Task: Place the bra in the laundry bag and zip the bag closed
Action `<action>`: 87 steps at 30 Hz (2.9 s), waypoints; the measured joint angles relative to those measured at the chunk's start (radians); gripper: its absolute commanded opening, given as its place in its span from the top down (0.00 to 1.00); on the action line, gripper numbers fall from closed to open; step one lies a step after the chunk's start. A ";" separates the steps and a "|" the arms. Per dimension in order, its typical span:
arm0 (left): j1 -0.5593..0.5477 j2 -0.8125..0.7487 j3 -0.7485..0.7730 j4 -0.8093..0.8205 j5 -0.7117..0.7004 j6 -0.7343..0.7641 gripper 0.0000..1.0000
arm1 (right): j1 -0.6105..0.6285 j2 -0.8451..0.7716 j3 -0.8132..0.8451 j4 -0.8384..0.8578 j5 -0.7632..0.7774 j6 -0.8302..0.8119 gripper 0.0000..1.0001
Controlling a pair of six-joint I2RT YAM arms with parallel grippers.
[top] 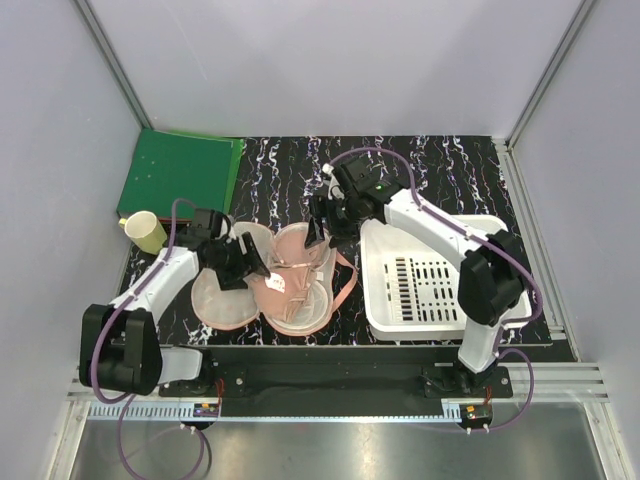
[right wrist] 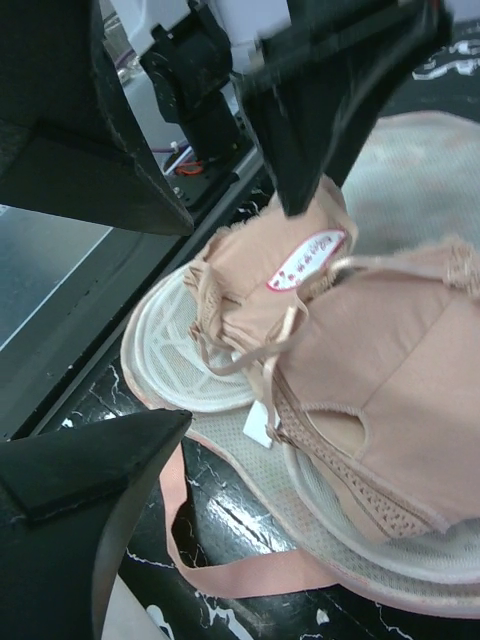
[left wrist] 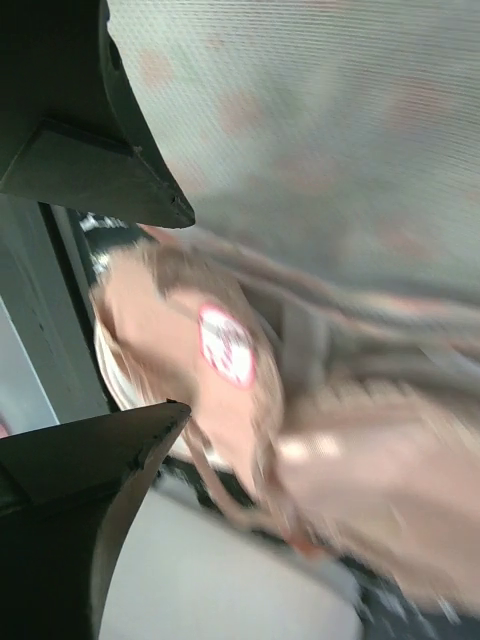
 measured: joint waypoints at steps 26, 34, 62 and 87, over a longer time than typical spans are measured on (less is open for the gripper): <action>-0.032 -0.077 -0.311 0.238 0.142 -0.318 0.95 | -0.001 -0.171 -0.062 -0.034 -0.025 -0.021 0.23; -0.080 -0.063 -0.287 0.209 0.134 -0.307 0.26 | -0.001 -0.182 -0.074 -0.042 -0.025 -0.022 0.22; 0.475 -0.218 -0.230 -0.163 -0.531 -0.315 0.37 | -0.001 -0.291 -0.082 -0.080 -0.043 -0.026 0.21; 0.440 -0.303 -0.272 -0.018 -0.488 -0.218 1.00 | -0.001 -0.298 -0.109 -0.107 -0.068 -0.034 0.21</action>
